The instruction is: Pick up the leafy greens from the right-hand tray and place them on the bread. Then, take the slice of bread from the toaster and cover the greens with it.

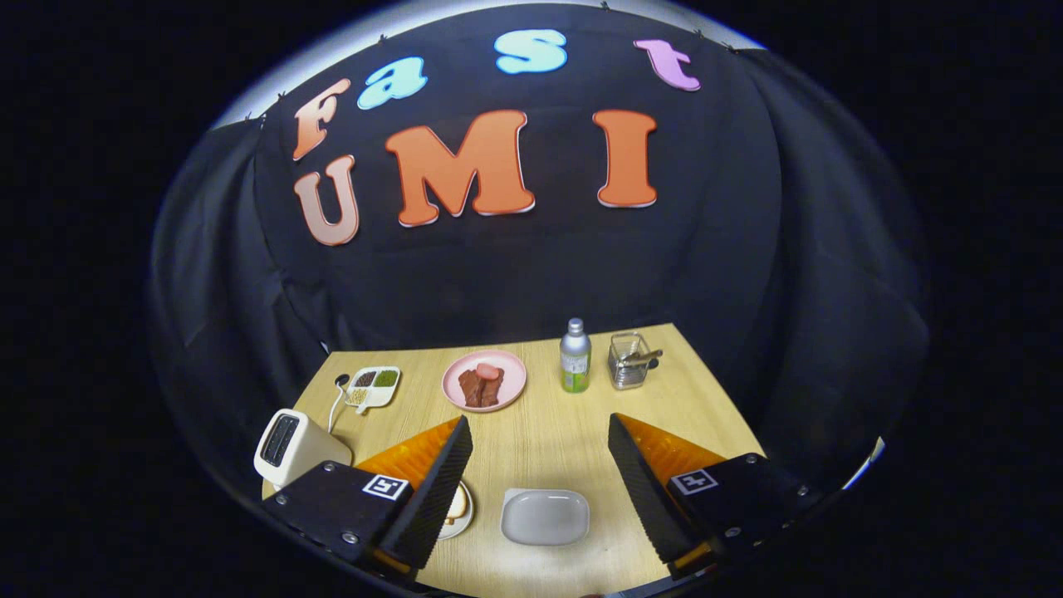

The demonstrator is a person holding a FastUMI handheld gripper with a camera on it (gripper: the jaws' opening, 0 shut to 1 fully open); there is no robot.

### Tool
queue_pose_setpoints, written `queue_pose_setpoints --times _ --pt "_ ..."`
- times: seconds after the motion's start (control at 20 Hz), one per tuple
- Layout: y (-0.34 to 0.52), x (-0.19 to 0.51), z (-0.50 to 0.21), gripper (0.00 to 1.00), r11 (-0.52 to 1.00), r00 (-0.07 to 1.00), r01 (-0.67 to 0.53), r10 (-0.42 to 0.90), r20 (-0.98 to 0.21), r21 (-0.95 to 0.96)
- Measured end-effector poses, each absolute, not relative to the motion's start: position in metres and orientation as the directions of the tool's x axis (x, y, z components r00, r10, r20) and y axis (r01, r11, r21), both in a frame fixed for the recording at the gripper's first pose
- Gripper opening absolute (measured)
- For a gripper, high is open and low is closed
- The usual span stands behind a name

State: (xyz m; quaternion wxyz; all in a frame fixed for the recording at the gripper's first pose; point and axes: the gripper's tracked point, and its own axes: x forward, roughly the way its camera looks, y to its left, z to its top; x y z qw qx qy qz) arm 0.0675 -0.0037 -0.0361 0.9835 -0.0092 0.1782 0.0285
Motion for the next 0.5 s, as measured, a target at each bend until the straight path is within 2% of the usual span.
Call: queue_pose_setpoints --times 0.25,0.5 --pt "-0.021 0.044 -0.002 0.99 0.998 0.977 -0.062 0.063 -0.204 0.013" --pt "-0.037 0.036 -0.011 0.99 0.998 0.983 -0.026 0.037 -0.18 0.065"
